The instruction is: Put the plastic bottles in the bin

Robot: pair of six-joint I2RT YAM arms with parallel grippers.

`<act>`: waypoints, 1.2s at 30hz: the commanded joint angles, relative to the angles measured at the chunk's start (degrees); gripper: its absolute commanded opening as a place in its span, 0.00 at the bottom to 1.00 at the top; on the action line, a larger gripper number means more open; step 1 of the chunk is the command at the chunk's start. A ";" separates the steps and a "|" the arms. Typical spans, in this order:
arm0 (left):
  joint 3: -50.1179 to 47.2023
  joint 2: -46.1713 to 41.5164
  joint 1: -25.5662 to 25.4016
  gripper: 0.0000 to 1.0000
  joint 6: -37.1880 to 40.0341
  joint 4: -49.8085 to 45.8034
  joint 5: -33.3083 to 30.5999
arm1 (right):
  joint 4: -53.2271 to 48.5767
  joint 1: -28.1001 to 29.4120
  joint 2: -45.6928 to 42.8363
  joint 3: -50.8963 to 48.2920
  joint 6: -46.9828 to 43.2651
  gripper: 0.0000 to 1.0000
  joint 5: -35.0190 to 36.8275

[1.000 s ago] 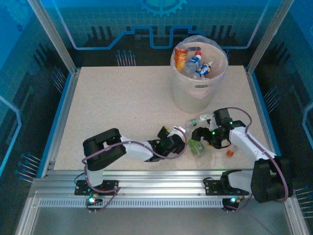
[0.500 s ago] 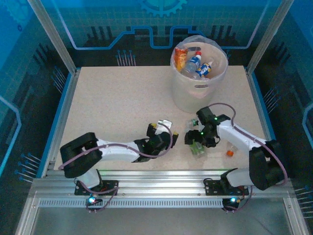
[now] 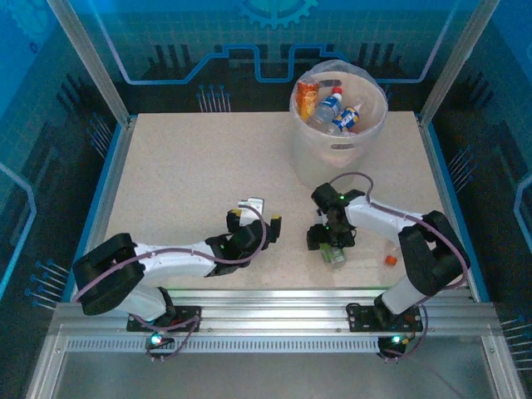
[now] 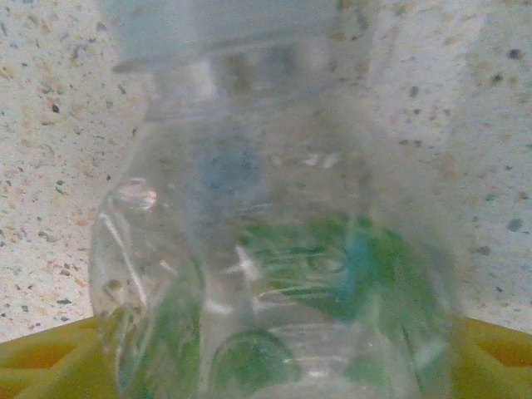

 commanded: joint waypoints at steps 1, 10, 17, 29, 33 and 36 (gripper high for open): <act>-1.43 -2.44 0.91 0.99 -3.41 -1.40 -1.79 | -0.42 2.14 2.13 1.50 0.15 0.73 0.98; -3.32 -5.23 1.84 0.99 -5.91 -3.20 -2.96 | -4.58 6.93 0.88 7.24 0.72 0.45 2.73; -4.74 -9.44 2.53 0.99 -5.99 -4.83 -4.93 | -10.63 8.36 -7.81 17.06 -0.61 0.40 3.64; -6.87 -17.58 4.29 0.99 -3.41 -5.43 -5.84 | -14.77 0.94 -10.67 49.41 -14.56 0.39 6.70; -6.89 -19.00 4.39 0.99 -3.27 -5.97 -5.49 | -14.52 -2.92 -4.13 62.45 -19.83 0.39 9.48; -6.74 -19.38 4.39 0.99 -3.12 -6.41 -5.23 | -14.29 -5.71 1.63 71.42 -22.70 0.39 11.61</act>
